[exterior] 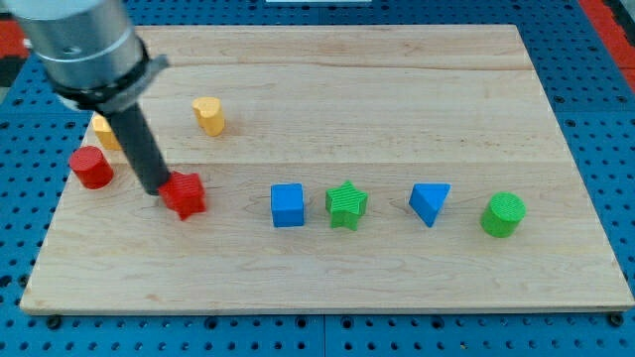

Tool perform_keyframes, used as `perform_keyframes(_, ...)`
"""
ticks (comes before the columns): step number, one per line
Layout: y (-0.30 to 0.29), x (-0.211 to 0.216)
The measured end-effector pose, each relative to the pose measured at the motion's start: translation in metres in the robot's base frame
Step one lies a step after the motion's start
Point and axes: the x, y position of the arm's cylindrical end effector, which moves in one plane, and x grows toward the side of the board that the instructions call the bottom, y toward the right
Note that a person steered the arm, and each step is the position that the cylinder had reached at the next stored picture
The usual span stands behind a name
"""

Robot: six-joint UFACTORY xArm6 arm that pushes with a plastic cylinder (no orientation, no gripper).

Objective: Move the red circle to the left of the red star

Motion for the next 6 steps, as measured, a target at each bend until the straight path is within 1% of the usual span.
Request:
perform_keyframes(1, 0.017, 0.013)
perform_keyframes(2, -0.039, 0.005)
perform_keyframes(3, -0.06, 0.008)
perform_keyframes(4, -0.123, 0.005)
perform_keyframes(5, -0.142, -0.02)
perform_keyframes(6, -0.131, -0.023)
